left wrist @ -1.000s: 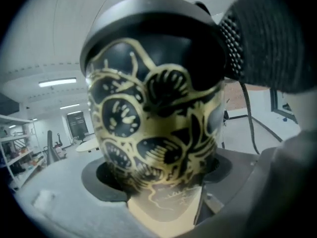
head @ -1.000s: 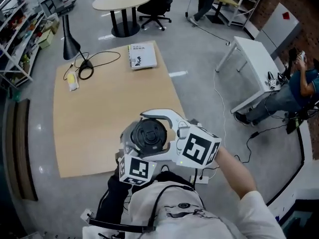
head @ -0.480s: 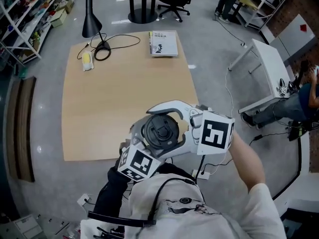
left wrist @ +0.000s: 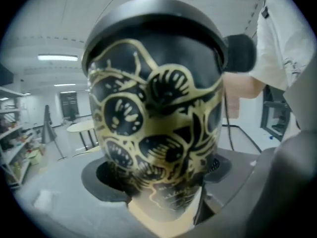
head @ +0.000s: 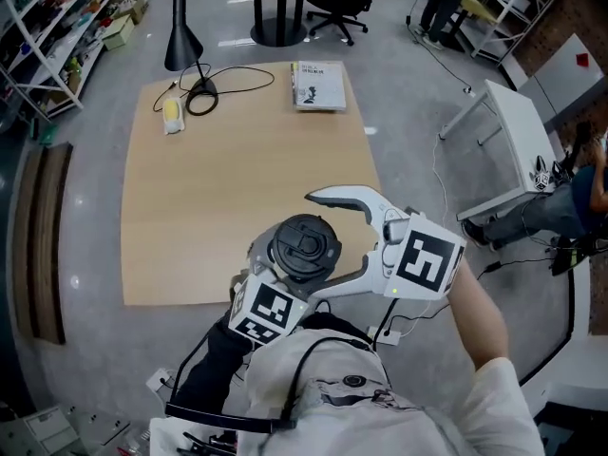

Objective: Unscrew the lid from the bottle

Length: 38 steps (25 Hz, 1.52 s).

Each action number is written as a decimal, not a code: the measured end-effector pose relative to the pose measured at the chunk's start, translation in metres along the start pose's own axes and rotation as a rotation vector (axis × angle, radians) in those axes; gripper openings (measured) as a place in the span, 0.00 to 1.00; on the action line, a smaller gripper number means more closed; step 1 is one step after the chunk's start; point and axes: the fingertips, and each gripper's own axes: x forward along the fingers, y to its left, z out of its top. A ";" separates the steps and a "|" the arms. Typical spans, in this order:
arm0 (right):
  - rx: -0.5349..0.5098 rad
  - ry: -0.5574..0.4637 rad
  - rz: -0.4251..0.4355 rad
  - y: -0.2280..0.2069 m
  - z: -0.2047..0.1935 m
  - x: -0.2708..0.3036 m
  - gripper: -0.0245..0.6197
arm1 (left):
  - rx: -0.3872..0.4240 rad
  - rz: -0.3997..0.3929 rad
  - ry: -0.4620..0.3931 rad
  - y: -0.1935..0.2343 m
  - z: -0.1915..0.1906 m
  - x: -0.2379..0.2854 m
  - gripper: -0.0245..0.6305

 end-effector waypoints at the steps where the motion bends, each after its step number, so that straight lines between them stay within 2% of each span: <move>1: 0.003 -0.003 -0.047 -0.004 -0.002 0.005 0.87 | 0.005 0.056 0.019 0.006 0.000 0.001 0.67; 3: -0.014 -0.034 -0.055 -0.007 -0.002 0.011 0.83 | 0.009 0.120 0.035 0.012 0.002 0.004 0.67; 5: -0.036 -0.047 0.009 -0.001 -0.002 0.011 0.75 | 0.003 0.100 0.022 0.008 0.003 0.006 0.67; 7: -0.095 -0.031 0.121 0.012 -0.005 0.007 0.75 | 0.026 -0.019 -0.009 -0.010 0.004 0.007 0.67; 9: -0.145 -0.009 0.287 0.030 -0.011 -0.001 0.75 | 0.053 -0.208 -0.057 -0.038 0.007 0.005 0.67; 11: -0.161 -0.033 0.471 0.049 -0.010 -0.011 0.75 | 0.076 -0.378 -0.105 -0.066 0.012 0.001 0.67; 13: -0.140 -0.065 0.600 0.061 -0.004 -0.019 0.75 | 0.100 -0.465 -0.122 -0.083 0.015 -0.003 0.67; 14: -0.118 -0.057 0.610 0.063 -0.003 -0.021 0.75 | 0.098 -0.474 -0.122 -0.085 0.016 -0.003 0.67; 15: -0.106 -0.041 0.584 0.061 -0.004 -0.023 0.75 | 0.086 -0.464 -0.119 -0.083 0.016 -0.004 0.67; 17: -0.095 -0.026 0.455 0.050 -0.007 -0.025 0.83 | 0.047 -0.392 -0.108 -0.069 0.014 -0.002 0.67; 19: -0.057 -0.053 0.286 0.034 -0.006 -0.025 0.87 | 0.013 -0.277 -0.085 -0.047 0.009 0.002 0.67; 21: -0.012 -0.088 0.159 0.025 -0.005 -0.020 0.89 | 0.035 -0.181 -0.038 -0.033 0.003 0.005 0.67; 23: -0.010 -0.094 0.119 0.025 -0.007 -0.009 0.89 | 0.111 -0.159 0.010 -0.035 -0.001 0.009 0.67; 25: -0.054 -0.077 0.184 0.036 -0.011 -0.002 0.87 | 0.163 -0.206 0.025 -0.047 -0.003 0.012 0.67; 26: -0.073 -0.072 0.233 0.044 -0.013 -0.002 0.79 | 0.169 -0.248 0.016 -0.055 -0.002 0.012 0.67; 31: -0.114 -0.088 0.460 0.081 -0.014 -0.026 0.79 | 0.184 -0.531 -0.066 -0.108 0.007 0.005 0.67; 34: -0.067 -0.154 0.530 0.086 -0.006 -0.032 0.79 | 0.171 -0.636 -0.128 -0.121 0.016 0.000 0.67; 38: -0.082 -0.190 0.648 0.104 0.001 -0.051 0.79 | 0.220 -0.826 -0.132 -0.151 0.017 -0.011 0.67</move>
